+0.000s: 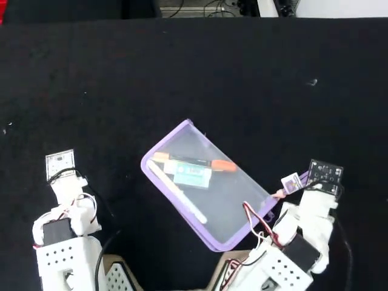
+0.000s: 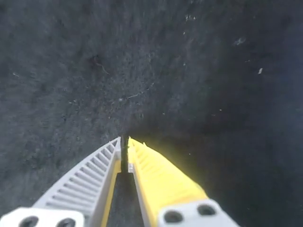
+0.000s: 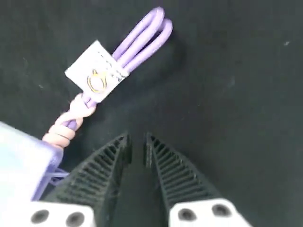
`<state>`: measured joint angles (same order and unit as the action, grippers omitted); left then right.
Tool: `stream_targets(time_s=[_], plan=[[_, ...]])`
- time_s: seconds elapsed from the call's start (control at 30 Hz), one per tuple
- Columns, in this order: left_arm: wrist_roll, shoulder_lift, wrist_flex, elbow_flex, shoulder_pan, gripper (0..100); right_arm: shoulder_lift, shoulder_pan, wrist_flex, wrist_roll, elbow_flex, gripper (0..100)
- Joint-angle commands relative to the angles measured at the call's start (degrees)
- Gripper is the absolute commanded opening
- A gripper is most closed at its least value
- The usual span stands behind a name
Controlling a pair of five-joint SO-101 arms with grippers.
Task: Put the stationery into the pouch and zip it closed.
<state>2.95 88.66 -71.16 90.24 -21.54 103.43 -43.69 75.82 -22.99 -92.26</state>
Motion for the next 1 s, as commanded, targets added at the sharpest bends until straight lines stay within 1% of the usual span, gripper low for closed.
stream_targets(time_s=[0.0,0.1,0.23,0.3,0.97], plan=[[-0.3,-0.3,2.4,1.0,-0.6,4,5.8,-0.9,-3.6,0.5,-4.3,4.6],[-0.2,-0.3,2.7,2.4,-0.1,4,5.9,-0.9,-3.8,0.5,-4.1,4.6],[-0.3,-0.3,4.3,4.4,-0.1,4,5.9,-0.5,-0.4,0.4,-4.1,4.6],[-0.5,-0.3,5.2,4.7,-0.6,4,5.9,-0.9,-0.4,0.4,-4.1,4.6],[-0.4,-0.3,5.0,4.7,-0.6,4,5.9,-0.9,-0.4,0.2,-4.1,4.7]])
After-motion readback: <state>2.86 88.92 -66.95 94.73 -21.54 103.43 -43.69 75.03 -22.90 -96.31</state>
